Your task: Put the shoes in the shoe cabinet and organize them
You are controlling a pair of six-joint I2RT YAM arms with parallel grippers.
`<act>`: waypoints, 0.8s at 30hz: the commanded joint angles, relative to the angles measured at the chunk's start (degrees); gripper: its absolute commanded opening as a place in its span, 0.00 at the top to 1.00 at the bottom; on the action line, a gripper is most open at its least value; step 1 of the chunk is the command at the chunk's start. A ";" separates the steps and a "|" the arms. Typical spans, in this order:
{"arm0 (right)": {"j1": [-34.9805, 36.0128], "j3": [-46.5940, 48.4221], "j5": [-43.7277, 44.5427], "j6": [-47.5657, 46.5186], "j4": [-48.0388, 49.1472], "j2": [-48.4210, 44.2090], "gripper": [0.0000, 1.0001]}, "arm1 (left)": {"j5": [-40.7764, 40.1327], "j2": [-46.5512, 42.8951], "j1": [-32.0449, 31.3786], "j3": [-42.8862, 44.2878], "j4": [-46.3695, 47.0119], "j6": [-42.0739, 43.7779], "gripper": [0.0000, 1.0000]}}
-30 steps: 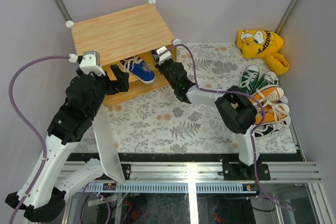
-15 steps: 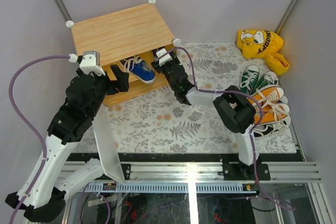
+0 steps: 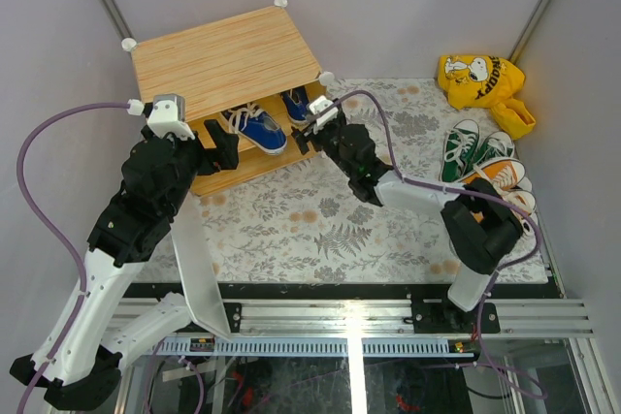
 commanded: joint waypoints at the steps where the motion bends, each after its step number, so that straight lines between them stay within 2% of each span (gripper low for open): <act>1: -0.27 -3.37 -12.74 2.33 -4.39 -6.99 0.14 | -0.37 -0.32 -0.22 -0.26 2.18 0.97 0.06; 6: -0.34 -5.19 -23.15 5.37 -7.18 -11.02 0.15 | -0.36 -0.04 -0.22 -0.26 2.25 0.87 0.06; 13: -0.27 -0.46 -25.79 8.50 -6.52 -4.19 0.17 | -0.35 0.37 -0.22 -0.36 2.42 0.92 0.06; 24: -0.27 6.59 -26.37 11.74 -0.11 4.20 0.16 | -0.66 0.15 -0.22 -0.62 2.53 1.10 0.06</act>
